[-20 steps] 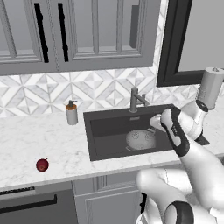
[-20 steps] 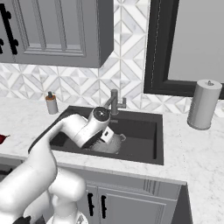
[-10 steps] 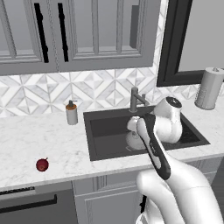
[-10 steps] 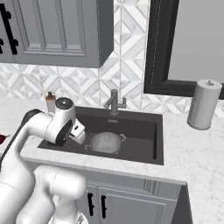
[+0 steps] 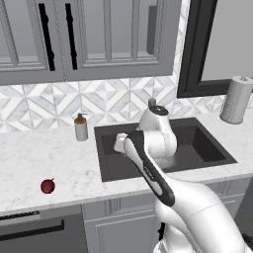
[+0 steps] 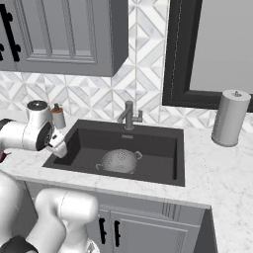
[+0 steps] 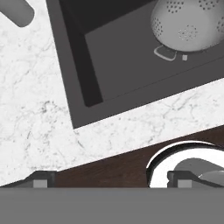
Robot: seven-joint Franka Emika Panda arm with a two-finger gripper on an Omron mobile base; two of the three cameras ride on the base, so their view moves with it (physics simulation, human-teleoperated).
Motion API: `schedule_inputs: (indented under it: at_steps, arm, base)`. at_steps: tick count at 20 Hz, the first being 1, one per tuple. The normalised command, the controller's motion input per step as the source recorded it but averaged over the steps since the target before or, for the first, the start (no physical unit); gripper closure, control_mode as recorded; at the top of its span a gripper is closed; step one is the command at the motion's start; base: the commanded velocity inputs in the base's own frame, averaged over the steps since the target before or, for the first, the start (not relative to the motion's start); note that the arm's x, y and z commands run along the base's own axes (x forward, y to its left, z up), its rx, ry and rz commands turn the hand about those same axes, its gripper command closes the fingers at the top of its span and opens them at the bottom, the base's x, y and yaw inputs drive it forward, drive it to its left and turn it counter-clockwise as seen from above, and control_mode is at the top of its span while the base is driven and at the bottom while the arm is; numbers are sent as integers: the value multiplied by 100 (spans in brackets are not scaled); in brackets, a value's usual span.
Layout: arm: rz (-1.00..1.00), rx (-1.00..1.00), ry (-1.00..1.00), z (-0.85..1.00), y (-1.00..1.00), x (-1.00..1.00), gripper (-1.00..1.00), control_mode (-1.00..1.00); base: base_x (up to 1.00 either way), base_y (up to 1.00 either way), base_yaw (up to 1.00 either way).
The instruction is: Put the colander in the sink, put the pear in the colander, and turn on the sink faucet and pour water over the colander.
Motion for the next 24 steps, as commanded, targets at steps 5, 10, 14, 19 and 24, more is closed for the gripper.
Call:
schedule_inputs:
  at_steps: [5, 10, 14, 19, 24]
  arm:
    - [7, 0, 24, 21, 90, 11, -100, -100]
    - [6, 0, 13, 4, 90, 13, -100, -100]
    - [6, -7, 5, 0, 81, 0, -100, -100]
    - [0, -14, 0, -18, 69, 3, -100, -100]
    - [0, -5, -9, -44, 37, 9, -100, -100]
  base:
    - [0, 0, 0]
    - [0, 0, 0]
    - [0, 0, 0]
    - [0, 0, 0]
    - [0, 0, 0]
